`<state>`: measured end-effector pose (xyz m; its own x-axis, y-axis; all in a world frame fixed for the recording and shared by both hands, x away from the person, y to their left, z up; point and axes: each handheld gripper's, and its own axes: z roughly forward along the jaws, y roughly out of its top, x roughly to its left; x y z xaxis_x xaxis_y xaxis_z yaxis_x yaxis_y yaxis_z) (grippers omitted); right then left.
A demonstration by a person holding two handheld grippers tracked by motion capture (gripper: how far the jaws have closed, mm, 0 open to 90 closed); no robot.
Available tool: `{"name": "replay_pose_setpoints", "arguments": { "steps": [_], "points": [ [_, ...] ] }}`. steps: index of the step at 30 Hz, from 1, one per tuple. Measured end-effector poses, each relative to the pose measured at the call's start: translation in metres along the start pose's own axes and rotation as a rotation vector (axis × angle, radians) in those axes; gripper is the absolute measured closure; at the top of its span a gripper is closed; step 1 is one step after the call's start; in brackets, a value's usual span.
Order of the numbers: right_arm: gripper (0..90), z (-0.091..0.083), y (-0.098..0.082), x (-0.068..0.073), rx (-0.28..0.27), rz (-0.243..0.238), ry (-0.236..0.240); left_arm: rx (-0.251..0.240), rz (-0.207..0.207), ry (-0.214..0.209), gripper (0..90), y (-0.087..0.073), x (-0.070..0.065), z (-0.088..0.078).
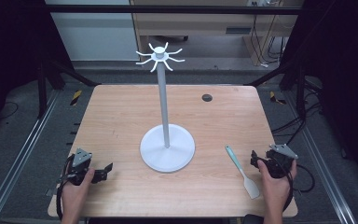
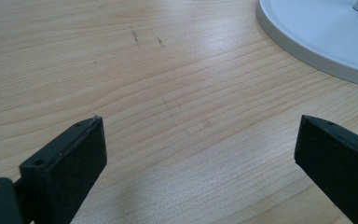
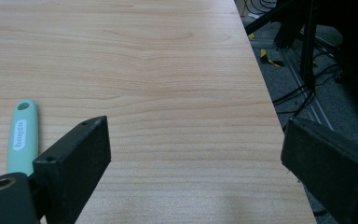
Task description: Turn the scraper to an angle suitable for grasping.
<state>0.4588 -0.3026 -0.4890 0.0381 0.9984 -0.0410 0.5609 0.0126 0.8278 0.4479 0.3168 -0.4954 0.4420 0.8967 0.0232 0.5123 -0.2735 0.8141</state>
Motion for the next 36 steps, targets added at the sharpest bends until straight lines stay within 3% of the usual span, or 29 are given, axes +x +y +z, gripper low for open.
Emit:
{"name": "replay_pose_setpoints", "arguments": {
  "steps": [9, 11, 12, 14, 16, 17, 20, 21, 24, 26, 28, 29, 32, 36],
  "points": [
    [12.0, -0.002, 0.006, 0.008, 0.025, -0.019, -0.008, -0.010, -0.001, 0.005, 1.8, -0.001, 0.001, -0.003],
    [16.0, -0.002, 0.011, 0.009, 0.042, -0.019, -0.014, -0.011, -0.001, 0.008, 1.8, -0.001, 0.001, -0.004],
    [23.6, -0.002, 0.015, 0.011, 0.063, -0.020, -0.014, -0.012, 0.001, 0.006, 1.8, -0.001, 0.000, -0.004],
    [25.9, -0.002, 0.017, 0.012, 0.068, -0.033, -0.004, -0.011, 0.007, 0.008, 1.8, -0.001, 0.000, -0.004],
    [33.9, -0.001, 0.021, 0.015, 0.078, -0.051, 0.016, -0.012, 0.002, 0.004, 1.9, -0.001, -0.001, -0.003],
    [40.5, -0.002, 0.026, 0.020, 0.096, -0.083, 0.044, -0.011, 0.004, 0.003, 1.9, -0.001, -0.001, -0.003],
    [45.0, 0.000, 0.030, 0.026, 0.113, -0.125, 0.058, -0.008, 0.012, 0.002, 2.0, -0.001, -0.003, -0.003],
    [50.1, 0.003, 0.033, 0.029, 0.124, -0.159, 0.070, -0.004, 0.018, 0.001, 2.1, -0.001, -0.005, -0.002],
    [56.7, 0.005, 0.036, 0.032, 0.136, -0.171, 0.093, 0.000, 0.026, 0.001, 2.1, -0.001, -0.006, -0.002],
    [65.7, 0.008, 0.038, 0.036, 0.160, -0.213, 0.121, 0.003, 0.034, -0.001, 2.1, -0.001, -0.008, -0.002],
    [68.3, 0.009, 0.039, 0.038, 0.170, -0.211, 0.137, 0.002, 0.035, -0.001, 2.1, -0.001, -0.009, -0.001],
    [76.4, 0.010, 0.039, 0.039, 0.179, -0.209, 0.166, 0.004, 0.036, -0.002, 2.1, -0.001, -0.009, -0.001],
    [86.0, 0.011, 0.039, 0.040, 0.209, -0.221, 0.217, 0.008, 0.043, -0.002, 2.1, -0.001, -0.011, 0.000],
    [90.0, 0.012, 0.039, 0.042, 0.228, -0.232, 0.248, 0.009, 0.050, -0.001, 2.2, 0.000, -0.013, 0.000]
  ]
}}
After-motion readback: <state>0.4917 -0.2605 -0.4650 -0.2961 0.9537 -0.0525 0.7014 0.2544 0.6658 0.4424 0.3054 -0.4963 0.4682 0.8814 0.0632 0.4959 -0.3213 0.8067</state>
